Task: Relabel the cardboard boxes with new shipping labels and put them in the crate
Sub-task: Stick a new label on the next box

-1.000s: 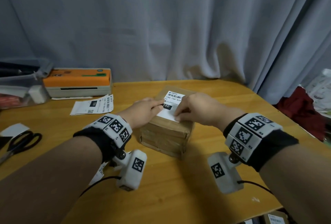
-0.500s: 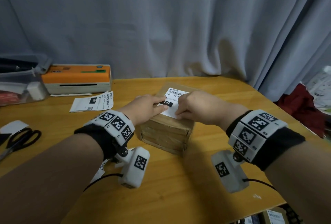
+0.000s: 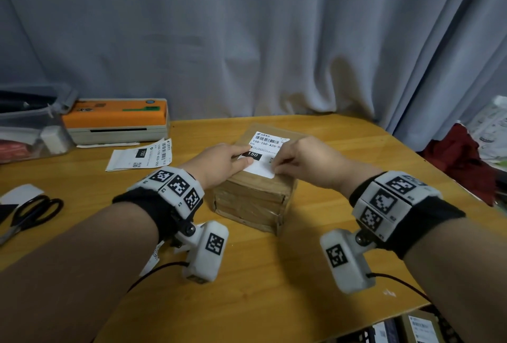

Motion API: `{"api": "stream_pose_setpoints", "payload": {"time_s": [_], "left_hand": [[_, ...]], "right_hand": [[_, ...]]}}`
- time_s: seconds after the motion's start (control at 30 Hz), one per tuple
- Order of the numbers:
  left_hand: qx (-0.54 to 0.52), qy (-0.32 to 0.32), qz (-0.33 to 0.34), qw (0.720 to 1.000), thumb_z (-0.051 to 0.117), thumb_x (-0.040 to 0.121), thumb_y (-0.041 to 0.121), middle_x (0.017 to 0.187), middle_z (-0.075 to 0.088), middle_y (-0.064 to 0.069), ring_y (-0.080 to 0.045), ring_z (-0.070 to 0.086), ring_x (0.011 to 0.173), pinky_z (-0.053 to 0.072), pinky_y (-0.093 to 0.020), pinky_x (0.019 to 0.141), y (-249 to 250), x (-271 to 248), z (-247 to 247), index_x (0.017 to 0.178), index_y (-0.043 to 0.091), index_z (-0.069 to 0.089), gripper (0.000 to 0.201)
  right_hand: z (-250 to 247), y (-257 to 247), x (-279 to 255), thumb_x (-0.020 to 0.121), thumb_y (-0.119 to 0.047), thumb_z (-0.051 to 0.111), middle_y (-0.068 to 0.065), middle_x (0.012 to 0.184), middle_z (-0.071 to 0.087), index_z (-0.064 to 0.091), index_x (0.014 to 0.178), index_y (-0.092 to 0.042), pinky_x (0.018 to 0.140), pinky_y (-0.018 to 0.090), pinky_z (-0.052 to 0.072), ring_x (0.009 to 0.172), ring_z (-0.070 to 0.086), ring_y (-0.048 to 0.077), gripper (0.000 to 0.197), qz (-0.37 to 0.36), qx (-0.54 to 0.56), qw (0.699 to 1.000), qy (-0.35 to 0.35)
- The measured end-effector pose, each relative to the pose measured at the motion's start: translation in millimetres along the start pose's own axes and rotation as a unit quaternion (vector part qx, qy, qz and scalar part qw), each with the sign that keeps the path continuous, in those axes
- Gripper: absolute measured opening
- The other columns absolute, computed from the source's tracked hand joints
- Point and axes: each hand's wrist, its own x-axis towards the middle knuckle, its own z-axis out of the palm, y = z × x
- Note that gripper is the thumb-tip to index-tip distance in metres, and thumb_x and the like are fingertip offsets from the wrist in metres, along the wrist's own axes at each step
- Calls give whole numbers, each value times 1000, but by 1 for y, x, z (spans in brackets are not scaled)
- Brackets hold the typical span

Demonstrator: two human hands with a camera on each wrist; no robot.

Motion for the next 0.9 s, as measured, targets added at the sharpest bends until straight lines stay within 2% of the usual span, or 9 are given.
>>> {"api": "stream_pose_setpoints", "payload": {"time_s": [0.13,0.27,0.4,0.53,0.63,0.77,0.9], "left_hand": [[-1,-1,3,1000,45,94,47,150,36,-2,-21,31,138,25,-34,112,1,0,-1,142,31,38,52],[-11,2,8,1000,47,93,48,148,39,0,-20,36,136,29,-36,113,2,0,-1,142,29,40,52],[-2,2,3,1000,47,94,46,143,46,-3,-22,42,130,34,-35,108,4,-2,-2,142,28,41,51],[-5,3,3,1000,47,94,43,141,49,-2,-21,45,128,35,-31,104,8,-2,-2,141,27,42,50],[-10,7,6,1000,48,95,43,143,47,-1,-20,43,130,32,-28,103,10,-3,-3,142,26,42,50],[-11,7,5,1000,47,94,43,141,49,-1,-20,44,128,34,-29,103,9,-4,-3,141,27,42,50],[-9,7,2,1000,48,94,44,142,48,-2,-21,43,130,33,-30,104,8,-3,-1,141,27,42,50]], "right_hand": [[-3,0,-5,83,-16,69,0,100,71,75,97,-15,88,32,46,95,62,16,15,-18,1,999,-28],[-2,-5,-2,86,-19,62,1,98,69,73,93,-16,86,39,46,95,60,20,13,-35,-58,997,-45],[-3,-16,4,93,-22,51,5,104,62,67,98,-13,85,37,44,98,58,25,20,-42,-160,983,-83],[-4,-21,4,97,-23,42,6,109,59,63,105,-11,75,33,40,96,57,26,25,-52,-221,969,-98],[1,-24,0,99,-19,37,6,108,57,59,107,-12,67,34,39,89,58,28,25,-69,-271,955,-98],[1,-25,0,99,-18,35,7,107,57,59,106,-10,72,39,47,88,59,30,27,-89,-283,950,-97],[-6,-22,2,98,-18,36,6,110,57,60,108,-11,77,39,46,93,58,29,27,-108,-273,947,-129]]}}
